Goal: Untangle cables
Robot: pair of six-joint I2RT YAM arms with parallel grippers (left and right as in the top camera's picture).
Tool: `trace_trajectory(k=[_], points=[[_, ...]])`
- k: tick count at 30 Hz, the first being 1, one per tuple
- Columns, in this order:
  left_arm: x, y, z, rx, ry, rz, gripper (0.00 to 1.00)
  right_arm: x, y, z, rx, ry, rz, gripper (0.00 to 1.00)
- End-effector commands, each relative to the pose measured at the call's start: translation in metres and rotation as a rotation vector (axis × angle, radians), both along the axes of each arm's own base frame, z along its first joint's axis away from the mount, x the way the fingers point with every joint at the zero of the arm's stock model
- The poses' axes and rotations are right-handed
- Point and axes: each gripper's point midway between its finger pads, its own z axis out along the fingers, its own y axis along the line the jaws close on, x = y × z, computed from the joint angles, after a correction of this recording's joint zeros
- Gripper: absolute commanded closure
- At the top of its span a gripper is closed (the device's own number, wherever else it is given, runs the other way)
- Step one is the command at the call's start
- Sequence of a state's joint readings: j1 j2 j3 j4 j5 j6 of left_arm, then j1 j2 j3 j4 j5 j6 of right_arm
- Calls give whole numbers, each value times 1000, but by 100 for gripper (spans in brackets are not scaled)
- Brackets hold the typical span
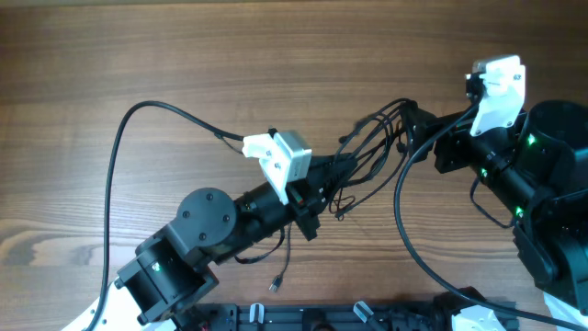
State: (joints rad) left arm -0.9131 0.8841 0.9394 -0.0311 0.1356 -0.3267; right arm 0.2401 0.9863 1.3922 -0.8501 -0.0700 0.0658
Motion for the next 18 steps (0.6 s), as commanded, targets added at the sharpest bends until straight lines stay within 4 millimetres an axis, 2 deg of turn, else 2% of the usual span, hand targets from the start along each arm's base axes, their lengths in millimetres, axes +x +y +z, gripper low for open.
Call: trace_trajectory(k=[1, 4, 6, 12, 18], points=[[-34, 29, 39, -58, -135, -47, 96, 14, -122, 23, -214, -106, -632, 0], [-33, 28, 24, 15, -139, -46, 96, 19, -122, 37, -212, -163, -632, 0], [-32, 28, 21, 25, -131, -47, 96, 20, -122, 42, -201, -185, -635, 0], [-31, 28, 7, 131, -206, -39, 96, 21, -122, 44, -205, -191, -632, 0], [1, 50, -12, 234, -171, 177, 96, 22, -121, 47, -210, -203, -625, 0]])
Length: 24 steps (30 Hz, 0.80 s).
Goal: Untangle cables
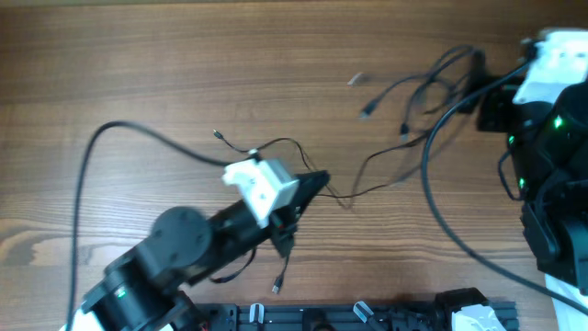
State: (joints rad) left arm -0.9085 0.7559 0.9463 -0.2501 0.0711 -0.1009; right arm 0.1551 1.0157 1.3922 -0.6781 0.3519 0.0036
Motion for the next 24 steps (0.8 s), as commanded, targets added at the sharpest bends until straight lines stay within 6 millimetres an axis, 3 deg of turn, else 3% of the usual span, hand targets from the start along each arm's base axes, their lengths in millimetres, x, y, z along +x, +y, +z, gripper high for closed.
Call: trace_trajectory(k=[1, 6, 7, 10, 11, 14, 15, 17, 24], points=[[16, 17, 0, 42, -40, 131, 96, -9, -28, 13, -23, -41, -169, 0], [16, 16, 1, 33, -36, 130, 96, -6, -17, 9, -6, -27, -105, 0], [16, 16, 1, 34, -36, 130, 90, -6, -16, 6, -3, -15, -95, 0], [16, 16, 1, 34, -35, 131, 54, -10, -16, -8, 20, 36, -105, 0], [19, 18, 0, 28, -25, 151, 33, -11, -16, -14, 38, 57, -114, 0], [40, 42, -3, -38, 69, 343, 5, -13, -17, -43, 88, 160, -152, 0], [47, 54, -6, -65, 104, 429, 1, -13, -19, -55, 112, 204, -185, 0], [57, 72, -11, -91, 145, 553, 0, -15, -30, -86, 160, 299, -318, 0], [72, 101, -25, -30, 137, 751, 0, 2, -55, -176, 243, 591, -515, 0]])
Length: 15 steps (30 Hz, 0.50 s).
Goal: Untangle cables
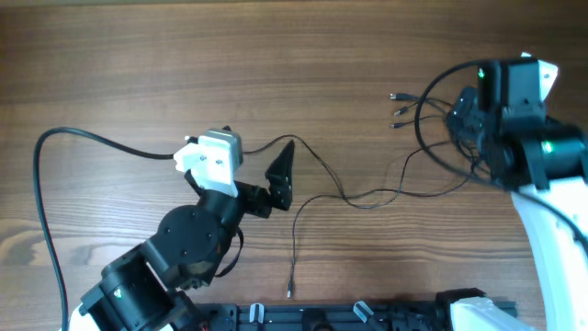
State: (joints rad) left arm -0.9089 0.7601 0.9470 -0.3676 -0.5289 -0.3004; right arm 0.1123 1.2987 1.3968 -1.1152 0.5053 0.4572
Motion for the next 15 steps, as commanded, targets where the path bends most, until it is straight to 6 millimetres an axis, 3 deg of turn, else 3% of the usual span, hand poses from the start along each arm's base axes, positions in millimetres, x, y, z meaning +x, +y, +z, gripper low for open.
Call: trace_trajectory(k=[1, 4, 9, 12, 15], points=[[13, 23, -2, 6, 4, 149, 0, 9, -22, -32, 77, 69, -124, 0], [29, 40, -26, -7, 100, 236, 1, 17, -44, -66, 173, 170, -123, 0], [46, 31, -62, -7, 255, 132, 0, 29, -68, -100, 312, 235, -20, 0], [49, 27, -77, -16, 325, 102, 0, 40, -68, -113, 385, 230, 92, 0], [53, 22, -91, 5, 369, 91, 0, 51, -67, -140, 456, 260, 165, 0]])
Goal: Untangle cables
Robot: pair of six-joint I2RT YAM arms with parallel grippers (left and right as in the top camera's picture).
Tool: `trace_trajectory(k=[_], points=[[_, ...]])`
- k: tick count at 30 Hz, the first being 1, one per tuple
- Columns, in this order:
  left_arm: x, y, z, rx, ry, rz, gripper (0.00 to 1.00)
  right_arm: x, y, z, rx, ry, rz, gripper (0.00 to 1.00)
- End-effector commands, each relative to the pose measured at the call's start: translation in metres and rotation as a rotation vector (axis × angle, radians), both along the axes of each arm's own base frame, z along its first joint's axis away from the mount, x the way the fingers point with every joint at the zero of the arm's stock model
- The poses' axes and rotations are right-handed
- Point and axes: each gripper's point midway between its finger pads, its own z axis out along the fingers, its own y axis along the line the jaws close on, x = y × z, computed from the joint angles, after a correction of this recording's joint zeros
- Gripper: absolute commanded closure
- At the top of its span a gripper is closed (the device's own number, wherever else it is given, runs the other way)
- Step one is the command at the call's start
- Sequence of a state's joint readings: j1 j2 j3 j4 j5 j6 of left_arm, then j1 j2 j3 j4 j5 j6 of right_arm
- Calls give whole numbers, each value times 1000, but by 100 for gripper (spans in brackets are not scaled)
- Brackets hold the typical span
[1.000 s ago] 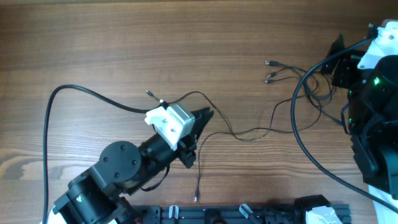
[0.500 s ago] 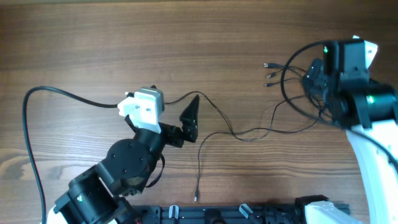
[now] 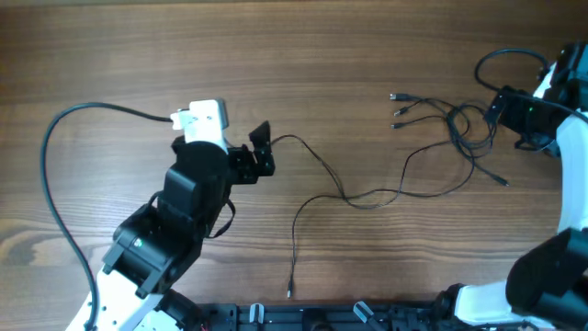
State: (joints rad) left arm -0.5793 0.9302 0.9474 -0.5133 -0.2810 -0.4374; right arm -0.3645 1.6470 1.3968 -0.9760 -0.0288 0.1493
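Note:
A thin black cable (image 3: 317, 167) runs from my left gripper (image 3: 265, 149) across the middle of the table. One branch of it drops to a plug end (image 3: 288, 294) near the front edge. The left gripper looks shut on the cable's left end. A looped bundle of black cables (image 3: 455, 119) lies at the right, with three connector ends (image 3: 395, 109) fanned to its left. My right gripper (image 3: 497, 108) sits at the bundle's right side, apparently shut on its strands. The thin cable reaches the bundle at about (image 3: 432, 147).
The left arm's thick black supply cable (image 3: 64, 138) arcs over the left of the wooden table (image 3: 276, 46). A black rail (image 3: 322, 317) runs along the front edge. The right arm's white link (image 3: 574, 175) stands along the right edge.
My left gripper has drawn back a little to the left and turned, still with the thin cable. My right gripper has moved further right, and the bundle now lies more spread out on the table.
First both grippers met at a tight tangle in the middle. Then they were apart, the left near centre and the right at the far right, with strands stretched between. Then the thin cable lay drawn out from the bundle. Now the two stand further apart.

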Motion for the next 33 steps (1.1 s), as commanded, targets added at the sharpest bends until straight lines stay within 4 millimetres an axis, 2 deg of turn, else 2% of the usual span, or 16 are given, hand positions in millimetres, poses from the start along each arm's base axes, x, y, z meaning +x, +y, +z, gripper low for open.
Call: trace_trajectory(k=[1, 3, 7, 9, 12, 13, 14, 15, 16, 17, 19, 21, 25, 27, 29, 33], points=[[2, -11, -10, -26, 53, -41, 0, 15, 21, -31, 136, 11, 177, 0], [3, -12, -13, -22, 59, -41, 0, 21, 28, -49, 195, 26, 208, 0], [-1, -14, -18, -20, 83, -59, 0, 30, 22, -87, 214, 69, 200, 2], [-3, -17, -19, -25, 94, -74, 0, 38, 35, -98, 284, 40, 274, 14], [-4, -20, -20, -74, 113, -68, 0, 45, 38, -108, 294, 25, 312, 24], [-5, -21, -20, -77, 115, -73, 0, 45, 38, -112, 297, 30, 312, 31], [-4, -21, -20, -76, 115, -73, 0, 46, 37, -116, 300, 33, 312, 44], [-4, -21, -20, -76, 115, -73, 0, 48, 41, -116, 322, 21, 319, 63], [-5, -21, -20, -77, 115, -73, 0, 49, 47, -114, 355, 4, 326, 96], [-4, -21, -20, -77, 115, -73, 0, 51, 57, -109, 410, -23, 342, 96], [-5, -21, -19, -78, 115, -74, 0, 53, 87, -86, 564, -127, 464, 96], [-7, -26, -19, -100, 123, -99, 0, 55, 112, -50, 672, -279, 610, 96], [-9, -42, -9, -155, 105, -175, 7, 38, 146, 63, 609, -609, 911, 96], [-13, -58, 1, -203, 89, -270, 10, 19, 164, 121, 501, -737, 1018, 96], [-19, -73, 11, -253, 75, -354, 11, -2, 182, 165, 410, -831, 1100, 96], [-33, -98, 36, -343, 27, -523, 12, -54, 217, 227, 299, -992, 1253, 96]])
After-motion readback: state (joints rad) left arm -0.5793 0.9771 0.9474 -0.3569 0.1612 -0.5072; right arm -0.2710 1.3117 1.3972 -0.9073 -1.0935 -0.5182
